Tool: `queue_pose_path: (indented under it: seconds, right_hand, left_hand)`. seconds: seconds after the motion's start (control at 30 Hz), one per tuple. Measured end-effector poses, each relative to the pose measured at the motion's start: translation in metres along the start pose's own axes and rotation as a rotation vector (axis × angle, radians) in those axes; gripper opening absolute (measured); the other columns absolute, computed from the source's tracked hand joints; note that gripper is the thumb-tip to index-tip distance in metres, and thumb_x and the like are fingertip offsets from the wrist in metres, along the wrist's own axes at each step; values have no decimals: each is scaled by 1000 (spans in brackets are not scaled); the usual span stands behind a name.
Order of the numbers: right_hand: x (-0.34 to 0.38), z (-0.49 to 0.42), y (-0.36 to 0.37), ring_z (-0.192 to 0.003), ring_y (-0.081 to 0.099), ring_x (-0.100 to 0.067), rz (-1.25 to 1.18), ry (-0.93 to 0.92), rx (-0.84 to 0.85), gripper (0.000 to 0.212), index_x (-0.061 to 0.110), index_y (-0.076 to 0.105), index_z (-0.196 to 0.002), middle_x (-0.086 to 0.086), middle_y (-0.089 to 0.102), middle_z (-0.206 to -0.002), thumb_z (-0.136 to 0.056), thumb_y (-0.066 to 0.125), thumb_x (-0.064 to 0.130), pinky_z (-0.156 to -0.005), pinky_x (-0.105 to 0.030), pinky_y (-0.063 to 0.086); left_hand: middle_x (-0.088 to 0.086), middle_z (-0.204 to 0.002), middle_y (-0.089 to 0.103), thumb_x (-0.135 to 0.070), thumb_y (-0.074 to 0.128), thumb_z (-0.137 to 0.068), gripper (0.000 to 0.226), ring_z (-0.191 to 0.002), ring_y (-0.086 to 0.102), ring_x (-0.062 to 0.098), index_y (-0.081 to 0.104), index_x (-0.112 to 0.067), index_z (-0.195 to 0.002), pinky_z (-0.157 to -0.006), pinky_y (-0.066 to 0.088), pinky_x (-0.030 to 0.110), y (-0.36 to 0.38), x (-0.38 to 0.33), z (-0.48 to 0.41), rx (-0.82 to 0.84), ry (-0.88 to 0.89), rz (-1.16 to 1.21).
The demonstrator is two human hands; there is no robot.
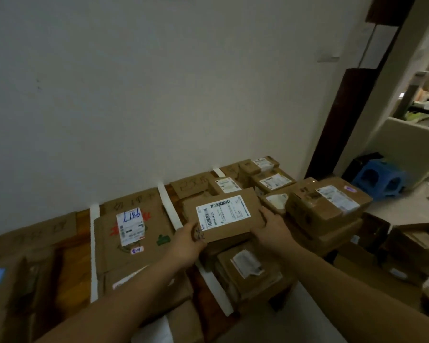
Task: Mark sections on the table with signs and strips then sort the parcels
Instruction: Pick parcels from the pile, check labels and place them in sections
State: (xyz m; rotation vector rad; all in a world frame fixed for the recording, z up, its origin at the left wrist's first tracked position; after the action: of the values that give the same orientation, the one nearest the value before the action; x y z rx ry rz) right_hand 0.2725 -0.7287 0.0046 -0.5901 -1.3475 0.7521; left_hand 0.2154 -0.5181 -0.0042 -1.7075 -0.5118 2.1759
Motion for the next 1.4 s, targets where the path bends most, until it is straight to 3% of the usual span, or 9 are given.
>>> queue_pose_path:
  seconds: [0.3,0.4,0.5,0.6,0.83,1.0,1.07,1.23,1.4]
  right_hand:
    - [-38,-100,23,-124,45,-22,188,-146,197,48,17,42,-138,-5,43,-140,-93,57,23,-103,-36,41]
    - [-55,-111,33,-115,46,-15,238,-184,330,25,20,50,-121,1,45,-136,-98,45,30,-100,-32,41]
    - [-66,-115,36,-114,47,-18,224,-189,367,36,26,48,-128,-1,45,-137,-96,46,39,-92,-31,40]
    - [-55,-116,30,-129,38,-27,258,-231,340,45,29,45,-135,-7,38,-144,-93,50,44,-107,-41,35]
    - [48,-79,29,-137,31,-26,287,-439,359,53,30,35,-144,-4,33,-151,-95,48,47,-111,-41,27]
    - [146,-13,72,-134,34,-29,242,-596,402,53,23,40,-142,-10,34,-147,-94,52,41,-107,-39,32]
    - [185,23,95,-134,35,-29,218,-666,424,55,21,40,-143,-11,36,-147,-93,53,40,-108,-37,31]
    - [266,119,158,-137,34,-28,148,-755,502,61,23,35,-146,-9,28,-153,-93,53,45,-109,-35,30]
    - [340,204,219,-135,36,-28,148,-866,516,60,19,38,-145,-13,37,-148,-92,57,40,-108,-30,30]
  left_hand:
    - [-7,-141,44,-15,54,-94,56,-131,41,13,31,-24,-145,-96,30,15,51,7,-47,42,-171,-80]
    - [-4,-142,44,-17,57,-92,60,-128,44,14,31,-26,-145,-101,33,19,64,11,-57,74,-230,-101]
    - [-2,-144,41,-17,60,-91,64,-127,42,12,29,-25,-146,-100,31,18,67,11,-60,80,-244,-139]
    - [-2,-147,33,-26,61,-90,67,-137,33,19,26,-28,-147,-112,28,29,52,5,-58,15,-250,-187]
    - [1,-158,16,-36,57,-91,71,-144,20,24,19,-26,-150,-115,21,39,-43,-2,0,-271,-290,-304]
    - [3,-147,40,-31,64,-88,67,-131,42,19,33,-19,-146,-107,33,30,-135,15,94,-473,-253,-334]
    - [7,-150,35,-27,62,-90,67,-136,36,22,29,-17,-147,-108,29,29,-174,33,143,-549,-306,-326]
    - [1,-153,28,-54,69,-77,82,-133,38,15,34,-23,-145,-113,29,32,-263,87,267,-666,-369,-340]
    - [7,-158,18,-36,62,-89,73,-145,16,22,25,-21,-149,-117,20,35,-324,151,378,-750,-543,-380]
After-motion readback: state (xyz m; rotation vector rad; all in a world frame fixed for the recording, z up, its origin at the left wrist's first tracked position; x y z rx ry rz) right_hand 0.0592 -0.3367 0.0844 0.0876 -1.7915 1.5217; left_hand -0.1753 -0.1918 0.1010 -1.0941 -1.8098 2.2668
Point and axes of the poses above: each hand's wrist, its own z-axis away from the middle knuckle, its own y-axis out of the palm, x = y × z, the point moved 6 cm from there along -z, towards the middle knuckle
